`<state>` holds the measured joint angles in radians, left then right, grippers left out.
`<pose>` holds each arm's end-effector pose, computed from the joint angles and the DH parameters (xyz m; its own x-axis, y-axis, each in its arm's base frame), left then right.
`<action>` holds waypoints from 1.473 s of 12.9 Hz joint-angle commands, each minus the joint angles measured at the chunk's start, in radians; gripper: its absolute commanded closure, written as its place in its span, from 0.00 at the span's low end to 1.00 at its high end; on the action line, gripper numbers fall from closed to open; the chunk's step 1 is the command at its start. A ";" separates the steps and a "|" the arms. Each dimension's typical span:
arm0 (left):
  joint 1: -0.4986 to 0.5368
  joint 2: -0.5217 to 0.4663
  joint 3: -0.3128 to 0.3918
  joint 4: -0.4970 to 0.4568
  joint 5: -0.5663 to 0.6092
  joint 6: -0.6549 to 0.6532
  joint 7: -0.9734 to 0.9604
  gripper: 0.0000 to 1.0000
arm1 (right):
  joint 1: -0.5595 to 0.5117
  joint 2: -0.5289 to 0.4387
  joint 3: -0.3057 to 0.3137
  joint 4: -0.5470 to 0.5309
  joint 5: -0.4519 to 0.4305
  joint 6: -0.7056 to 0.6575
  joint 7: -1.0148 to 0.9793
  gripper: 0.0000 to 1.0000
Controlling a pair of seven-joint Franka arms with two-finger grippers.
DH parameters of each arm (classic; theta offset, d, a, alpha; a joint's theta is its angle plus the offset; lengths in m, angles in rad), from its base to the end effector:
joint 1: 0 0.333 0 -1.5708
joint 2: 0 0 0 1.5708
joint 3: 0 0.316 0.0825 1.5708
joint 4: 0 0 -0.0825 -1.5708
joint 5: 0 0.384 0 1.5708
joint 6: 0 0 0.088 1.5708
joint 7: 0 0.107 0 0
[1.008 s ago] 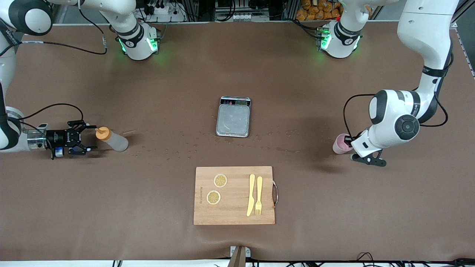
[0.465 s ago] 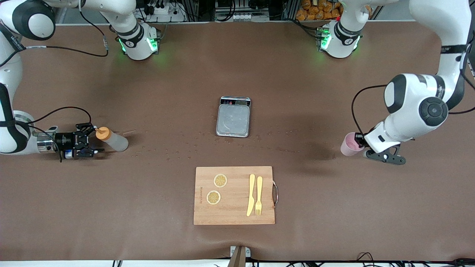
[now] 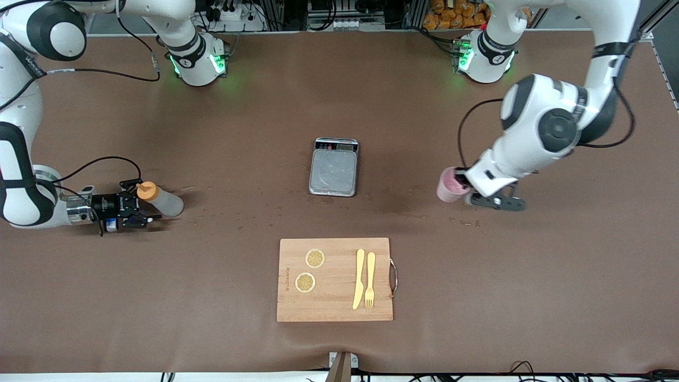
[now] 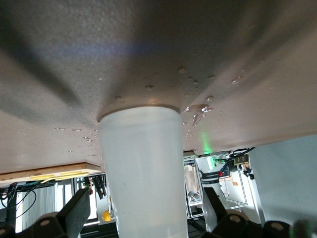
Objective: Add sauce to pink cup with both arms
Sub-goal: 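Carry the pink cup with the left gripper onto the silver scale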
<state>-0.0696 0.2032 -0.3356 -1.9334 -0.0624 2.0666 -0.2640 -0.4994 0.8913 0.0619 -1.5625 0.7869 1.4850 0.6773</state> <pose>0.5463 -0.2301 0.3835 0.9899 -0.1093 -0.0905 -0.1002 -0.9900 0.0990 0.5718 -0.1816 0.1160 -0.0534 -0.3652 -0.9294 -0.9754 -0.1804 0.1269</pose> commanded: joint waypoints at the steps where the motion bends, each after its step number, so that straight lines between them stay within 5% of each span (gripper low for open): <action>1: -0.028 0.037 -0.098 0.039 -0.013 -0.016 -0.185 1.00 | -0.005 0.012 -0.001 0.015 0.023 -0.006 -0.019 0.15; 9: -0.291 0.284 -0.126 0.243 -0.005 0.015 -0.621 1.00 | -0.008 0.011 -0.001 0.007 0.029 -0.015 -0.053 0.66; 19: -0.409 0.450 -0.119 0.323 0.064 0.128 -0.778 1.00 | 0.041 -0.046 0.009 0.071 0.023 -0.048 0.100 0.68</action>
<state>-0.4671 0.6225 -0.4622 -1.6489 -0.0228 2.1697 -1.0161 -0.4851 0.8887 0.0694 -1.5093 0.8006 1.4674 0.7046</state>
